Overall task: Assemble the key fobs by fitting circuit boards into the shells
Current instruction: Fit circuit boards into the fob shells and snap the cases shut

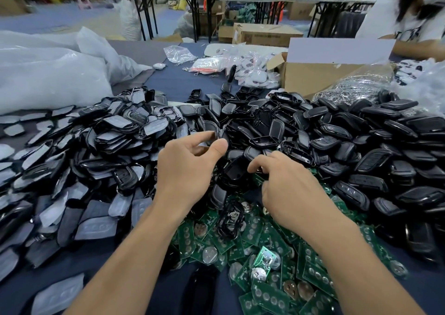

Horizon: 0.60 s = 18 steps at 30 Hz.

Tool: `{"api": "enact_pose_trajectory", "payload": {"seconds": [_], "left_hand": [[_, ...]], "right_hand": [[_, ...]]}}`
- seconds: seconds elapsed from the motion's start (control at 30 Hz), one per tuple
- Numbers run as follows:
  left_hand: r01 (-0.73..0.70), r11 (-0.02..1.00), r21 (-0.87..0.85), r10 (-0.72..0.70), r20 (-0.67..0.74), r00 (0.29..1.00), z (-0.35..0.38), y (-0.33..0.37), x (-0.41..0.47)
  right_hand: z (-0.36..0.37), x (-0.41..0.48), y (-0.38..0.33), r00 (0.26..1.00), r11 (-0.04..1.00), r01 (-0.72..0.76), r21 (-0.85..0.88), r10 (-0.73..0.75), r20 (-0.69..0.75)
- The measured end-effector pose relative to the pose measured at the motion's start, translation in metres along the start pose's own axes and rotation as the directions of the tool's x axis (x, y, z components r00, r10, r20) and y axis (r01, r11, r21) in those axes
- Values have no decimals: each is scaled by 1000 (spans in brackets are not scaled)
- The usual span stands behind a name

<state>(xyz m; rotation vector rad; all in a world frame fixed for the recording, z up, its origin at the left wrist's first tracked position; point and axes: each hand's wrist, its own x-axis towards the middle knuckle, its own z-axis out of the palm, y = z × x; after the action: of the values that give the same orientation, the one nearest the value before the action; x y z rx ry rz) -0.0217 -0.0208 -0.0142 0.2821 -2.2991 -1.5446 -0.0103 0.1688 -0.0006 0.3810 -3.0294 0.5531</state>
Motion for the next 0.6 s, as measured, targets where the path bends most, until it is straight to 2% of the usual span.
{"api": "enact_pose_trajectory", "payload": {"seconds": [0.1, 0.17, 0.27, 0.33, 0.4, 0.47, 0.6], "left_hand": [[-2, 1000, 11, 2, 7, 1000, 0, 0, -1], [-12, 999, 35, 12, 19, 1000, 0, 0, -2], [-23, 998, 50, 22, 26, 999, 0, -1, -2], [-16, 999, 39, 14, 28, 999, 0, -2, -2], [2, 1000, -3, -2, 34, 999, 2, -3, -1], [40, 995, -95, -34, 69, 997, 4, -2, 0], [198, 918, -345, -101, 282, 954, 2, 8, 0]], "right_hand": [[4, 2, -8, 999, 997, 30, -76, -31, -19], [6, 3, -11, 995, 998, 3, -58, -9, -96], [4, 4, -6, 960, 993, -59, 99, 84, -266], [2, 4, -4, 948, 967, -13, 255, 93, -303], [0, 3, -4, 940, 897, 53, 439, 103, -324], [-1, 4, -2, 943, 810, 59, 583, 146, -300], [-2, 8, 3, 940, 502, 51, 863, 268, -211]]}}
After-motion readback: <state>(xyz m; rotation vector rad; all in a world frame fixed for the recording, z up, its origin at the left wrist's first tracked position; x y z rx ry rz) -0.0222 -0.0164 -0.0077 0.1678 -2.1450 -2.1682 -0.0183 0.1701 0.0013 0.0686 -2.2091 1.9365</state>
